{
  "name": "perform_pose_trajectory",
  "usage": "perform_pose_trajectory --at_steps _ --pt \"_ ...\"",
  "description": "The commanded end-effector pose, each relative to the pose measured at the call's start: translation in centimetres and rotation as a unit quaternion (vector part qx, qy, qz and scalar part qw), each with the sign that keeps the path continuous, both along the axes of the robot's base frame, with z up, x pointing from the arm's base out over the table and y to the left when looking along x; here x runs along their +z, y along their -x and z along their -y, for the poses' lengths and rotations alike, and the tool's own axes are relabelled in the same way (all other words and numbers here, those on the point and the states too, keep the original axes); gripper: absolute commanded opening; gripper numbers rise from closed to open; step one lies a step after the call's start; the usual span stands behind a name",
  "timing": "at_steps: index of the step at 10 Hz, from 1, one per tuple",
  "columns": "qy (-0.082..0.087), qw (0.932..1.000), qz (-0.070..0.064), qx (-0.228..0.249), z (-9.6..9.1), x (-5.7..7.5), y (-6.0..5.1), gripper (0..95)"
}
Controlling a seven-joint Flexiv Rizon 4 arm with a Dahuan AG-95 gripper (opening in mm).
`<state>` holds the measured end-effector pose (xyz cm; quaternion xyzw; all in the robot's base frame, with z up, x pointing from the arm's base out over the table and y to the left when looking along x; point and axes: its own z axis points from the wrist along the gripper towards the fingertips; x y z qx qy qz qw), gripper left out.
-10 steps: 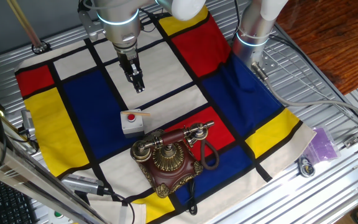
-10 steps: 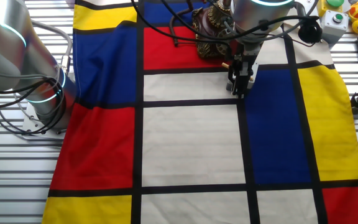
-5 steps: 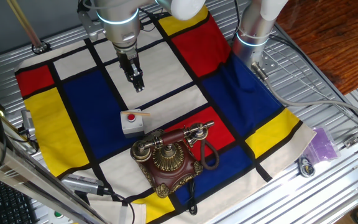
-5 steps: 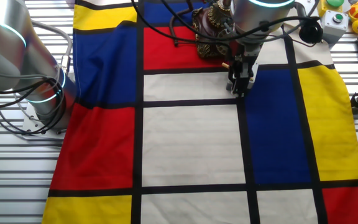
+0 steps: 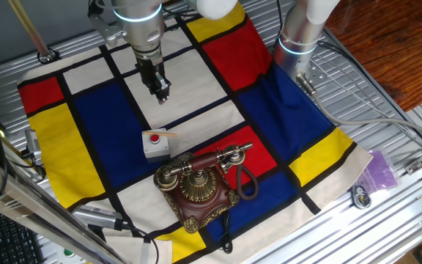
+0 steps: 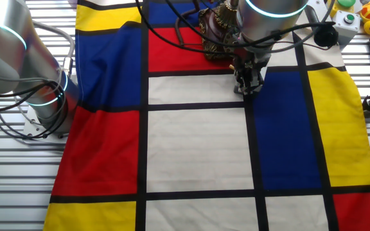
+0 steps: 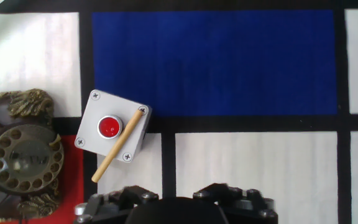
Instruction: Dial a number on an old rotary phone
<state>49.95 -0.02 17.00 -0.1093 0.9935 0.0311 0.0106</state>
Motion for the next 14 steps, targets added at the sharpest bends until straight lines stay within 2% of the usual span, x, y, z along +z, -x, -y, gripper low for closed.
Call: perform_pose_trajectory --at_steps 1,2,3,4,6,8,9,10,11,13,14 --pt "0.000 0.9988 0.001 0.048 -0.1 0.0 -0.1 0.0" --pt "0.003 0.9959 0.003 0.091 -0.2 -0.1 -0.1 0.0" --pt "0.011 0.9902 0.004 0.140 -0.4 -0.1 -0.2 0.0" --pt "0.018 0.9786 0.007 0.205 -0.8 -0.3 -0.3 0.0" --pt "0.021 0.9462 0.012 0.323 -1.4 -0.5 -0.5 0.0" --pt "0.022 0.9149 0.014 0.403 -1.7 -0.5 -0.6 0.0" --pt "0.025 0.9061 0.014 0.422 -1.7 -0.5 -0.6 0.0" --pt "0.034 0.8879 0.011 0.459 -1.7 -0.5 -0.6 0.0" --pt "0.034 0.8690 0.011 0.494 -1.7 -0.5 -0.6 0.0" --pt "0.030 0.8236 0.023 0.566 -1.8 -0.5 -0.6 0.0" --pt "0.034 0.8069 0.030 0.589 -1.8 -0.6 -0.6 0.0"
